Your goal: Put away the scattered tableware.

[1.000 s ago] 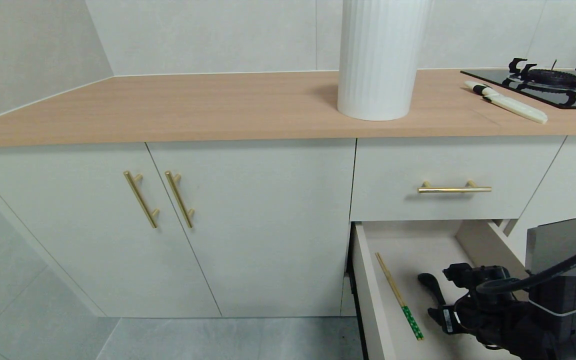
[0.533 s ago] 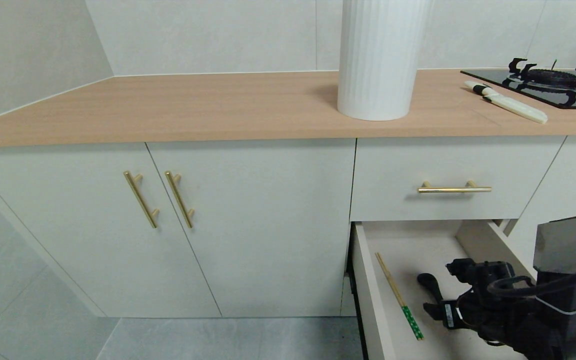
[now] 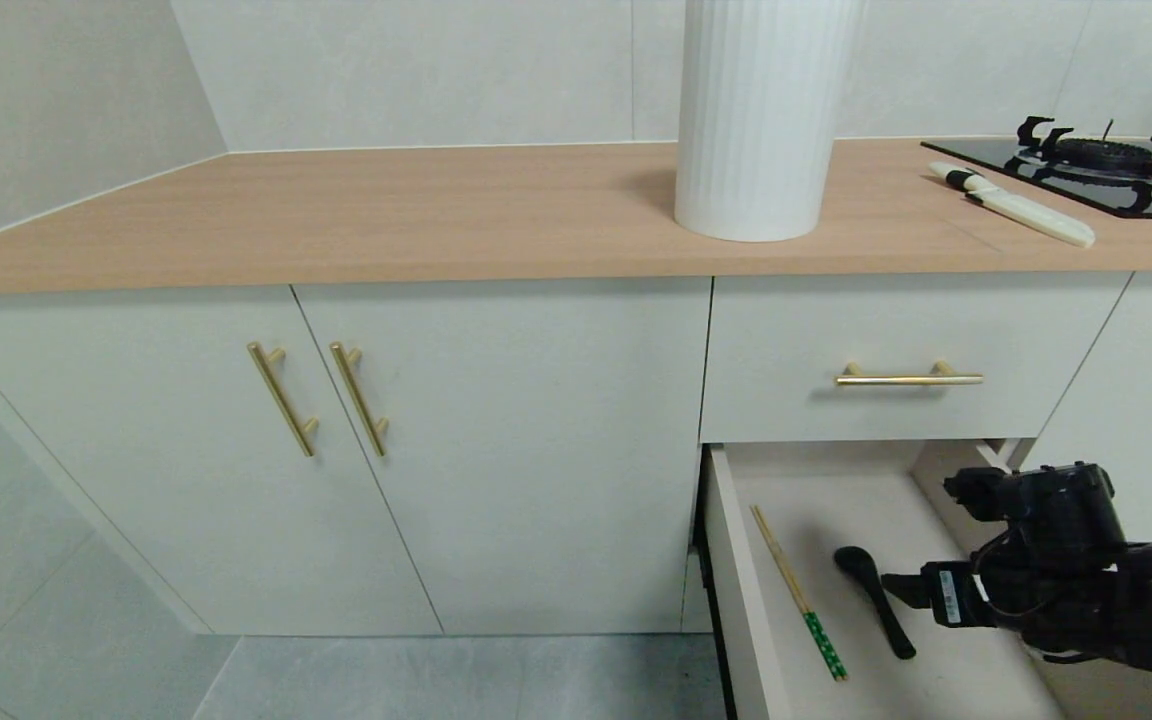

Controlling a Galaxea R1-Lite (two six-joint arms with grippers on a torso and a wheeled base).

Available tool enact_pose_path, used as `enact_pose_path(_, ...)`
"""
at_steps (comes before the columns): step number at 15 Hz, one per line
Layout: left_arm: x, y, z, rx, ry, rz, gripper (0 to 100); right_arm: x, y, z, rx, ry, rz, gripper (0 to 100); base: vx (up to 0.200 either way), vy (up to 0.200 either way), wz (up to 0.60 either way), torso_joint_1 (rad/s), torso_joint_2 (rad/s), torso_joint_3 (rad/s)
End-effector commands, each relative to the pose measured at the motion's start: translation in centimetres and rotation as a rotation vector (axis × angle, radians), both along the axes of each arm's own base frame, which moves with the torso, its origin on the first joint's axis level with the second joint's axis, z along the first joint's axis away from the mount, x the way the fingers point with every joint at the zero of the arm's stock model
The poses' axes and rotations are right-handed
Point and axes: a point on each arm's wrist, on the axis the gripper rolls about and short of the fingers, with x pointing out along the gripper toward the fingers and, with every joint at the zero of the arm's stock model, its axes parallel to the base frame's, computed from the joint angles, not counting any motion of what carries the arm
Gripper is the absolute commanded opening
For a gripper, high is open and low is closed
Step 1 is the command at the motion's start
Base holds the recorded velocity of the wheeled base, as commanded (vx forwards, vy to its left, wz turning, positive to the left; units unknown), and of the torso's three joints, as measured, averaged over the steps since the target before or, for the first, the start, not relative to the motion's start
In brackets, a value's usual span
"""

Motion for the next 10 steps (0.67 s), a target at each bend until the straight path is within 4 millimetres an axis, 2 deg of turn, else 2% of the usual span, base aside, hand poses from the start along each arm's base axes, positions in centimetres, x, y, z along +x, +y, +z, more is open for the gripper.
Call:
enact_pose_path(1,0.0,0.0,0.0,0.000,0.000,0.000,100,-1.0,-0.1,4.3,0.025,-0.115,0.003,100,0.000,0.000,0.00,0.000,0.00,0.000)
enact_pose_path(2,0.0,0.0,0.0,0.000,0.000,0.000,100,-2.3,-0.3,6.6,0.031,-0.072,0.020,100,0.000,0.000,0.00,0.000,0.00,0.000)
enact_pose_path(4,0.0,0.0,0.0,0.000,0.000,0.000,100,-3.8,-0.5,8.5,0.067,-0.066,0.060,100,0.000,0.000,0.00,0.000,0.00,0.000)
enact_pose_path(7,0.0,0.0,0.0,0.000,0.000,0.000,100,-5.4,-0.5,10.4,0.072,-0.069,0.088,100,0.000,0.000,0.00,0.000,0.00,0.000)
enact_pose_path(10,0.0,0.0,0.0,0.001,0.000,0.000,100,-6.6,0.1,11.0,0.071,-0.065,0.130,100,0.000,0.000,0.00,0.000,0.00,0.000)
